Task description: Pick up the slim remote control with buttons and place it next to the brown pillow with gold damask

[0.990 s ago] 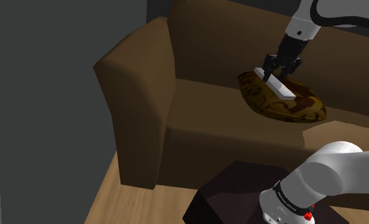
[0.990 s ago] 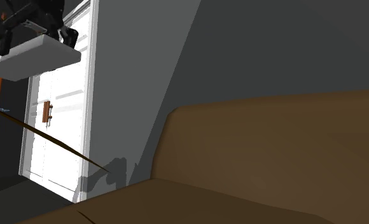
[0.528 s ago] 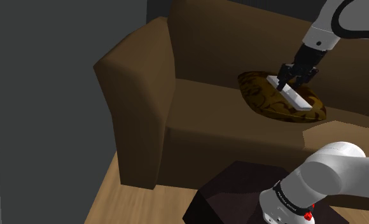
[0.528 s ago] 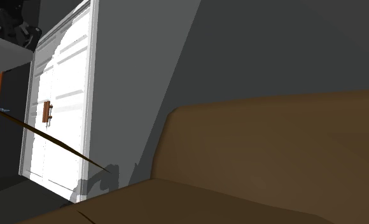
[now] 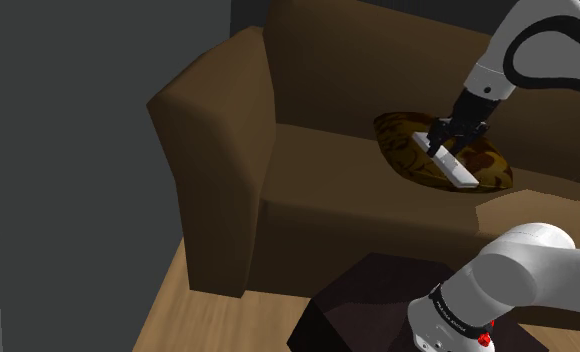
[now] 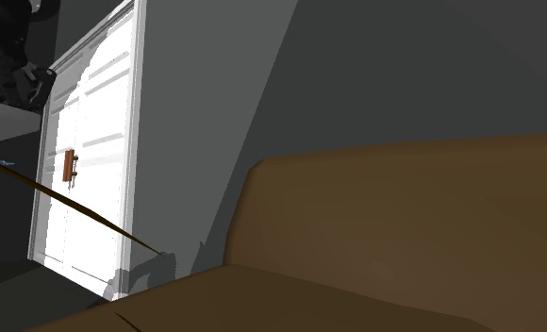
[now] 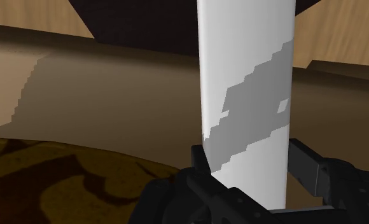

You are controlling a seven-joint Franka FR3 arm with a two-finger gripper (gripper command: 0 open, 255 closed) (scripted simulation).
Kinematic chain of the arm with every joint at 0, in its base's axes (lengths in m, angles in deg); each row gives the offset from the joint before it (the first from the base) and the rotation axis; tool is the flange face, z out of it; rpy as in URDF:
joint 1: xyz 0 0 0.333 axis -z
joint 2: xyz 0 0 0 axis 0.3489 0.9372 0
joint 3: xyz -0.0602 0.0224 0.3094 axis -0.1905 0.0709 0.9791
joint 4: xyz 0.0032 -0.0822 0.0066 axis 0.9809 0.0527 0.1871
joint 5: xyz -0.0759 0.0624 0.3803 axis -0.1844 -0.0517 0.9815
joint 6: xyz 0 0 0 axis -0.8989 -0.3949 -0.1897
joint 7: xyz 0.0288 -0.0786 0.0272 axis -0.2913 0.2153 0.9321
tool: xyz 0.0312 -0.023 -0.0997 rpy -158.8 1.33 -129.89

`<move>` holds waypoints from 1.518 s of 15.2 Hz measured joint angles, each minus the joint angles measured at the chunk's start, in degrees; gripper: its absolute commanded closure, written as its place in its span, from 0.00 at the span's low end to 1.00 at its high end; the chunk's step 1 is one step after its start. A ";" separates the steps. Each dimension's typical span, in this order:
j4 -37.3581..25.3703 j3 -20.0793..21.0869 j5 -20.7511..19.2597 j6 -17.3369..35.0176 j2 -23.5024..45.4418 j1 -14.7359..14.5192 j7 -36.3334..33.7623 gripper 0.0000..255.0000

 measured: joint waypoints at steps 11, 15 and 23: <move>9.23 -0.61 -0.67 7.94 -1.27 0.26 -0.54 1.00; 12.37 -0.91 -1.01 10.72 -1.62 0.44 -0.66 1.00; 17.99 -1.43 -1.65 17.11 -0.91 0.71 -1.04 1.00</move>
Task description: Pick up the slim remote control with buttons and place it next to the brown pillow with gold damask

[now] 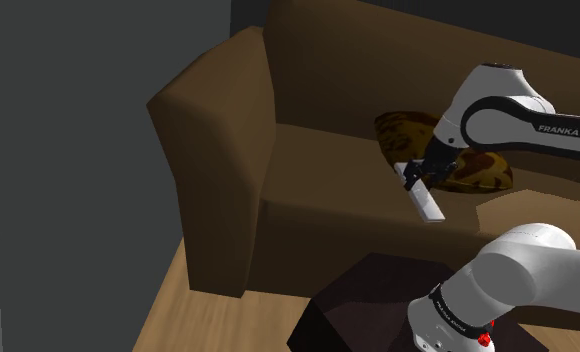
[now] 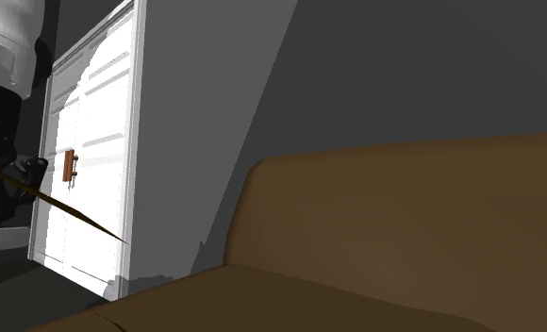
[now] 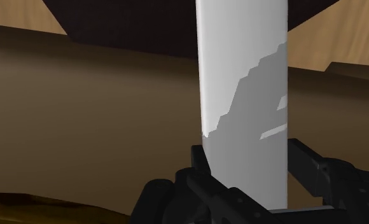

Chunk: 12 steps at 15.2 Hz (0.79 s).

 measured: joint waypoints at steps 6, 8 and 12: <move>4.33 -0.50 -0.69 5.48 1.14 0.36 -0.27 1.00; 5.68 -0.69 -0.95 7.42 1.80 0.49 -0.38 1.00; 6.00 -0.77 -1.04 8.30 2.37 0.53 -0.43 1.00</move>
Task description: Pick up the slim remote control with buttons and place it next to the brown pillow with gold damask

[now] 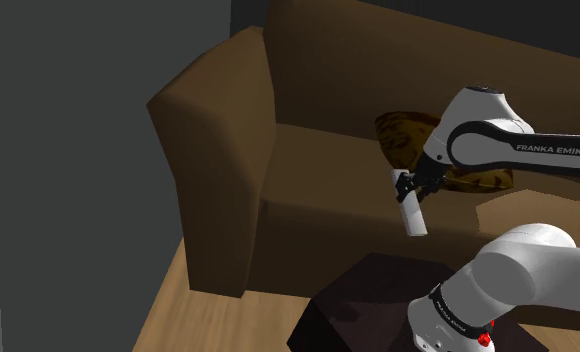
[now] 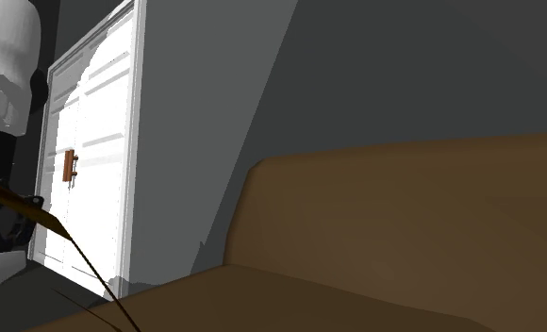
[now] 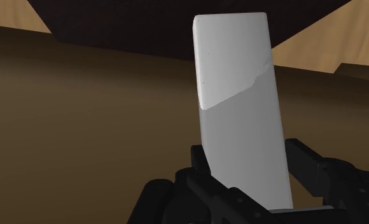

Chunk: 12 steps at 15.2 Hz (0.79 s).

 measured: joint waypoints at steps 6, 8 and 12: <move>0.01 0.00 0.00 0.06 0.03 0.00 -0.01 0.00; 0.01 0.00 0.00 0.07 0.03 0.00 -0.01 0.00; -3.34 0.50 0.65 -4.71 -1.51 -0.33 0.18 0.00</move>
